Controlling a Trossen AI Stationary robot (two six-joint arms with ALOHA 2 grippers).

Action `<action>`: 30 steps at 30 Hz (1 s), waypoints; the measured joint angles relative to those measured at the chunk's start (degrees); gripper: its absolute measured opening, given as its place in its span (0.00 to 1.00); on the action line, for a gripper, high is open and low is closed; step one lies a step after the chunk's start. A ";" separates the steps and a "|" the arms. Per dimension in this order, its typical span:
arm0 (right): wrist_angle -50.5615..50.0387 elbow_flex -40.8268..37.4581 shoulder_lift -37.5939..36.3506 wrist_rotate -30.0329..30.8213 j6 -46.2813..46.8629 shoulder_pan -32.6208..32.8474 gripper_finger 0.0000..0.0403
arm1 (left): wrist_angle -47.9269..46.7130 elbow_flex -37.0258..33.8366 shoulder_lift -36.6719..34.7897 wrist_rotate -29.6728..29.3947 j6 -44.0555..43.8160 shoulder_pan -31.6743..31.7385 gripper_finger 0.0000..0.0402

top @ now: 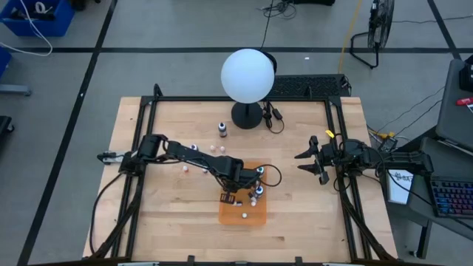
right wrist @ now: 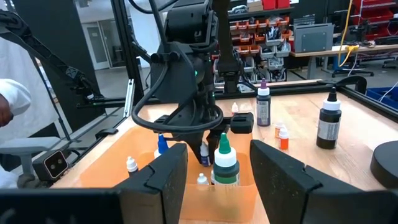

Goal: Pick & Place food coloring
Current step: Put the small blue food coloring bottle into the orange bin, then put the small orange food coloring bottle into the orange bin

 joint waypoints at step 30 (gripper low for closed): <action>0.01 -0.01 0.01 0.00 0.00 0.00 0.41 | -18.58 10.33 -8.48 -4.00 0.05 2.01 0.66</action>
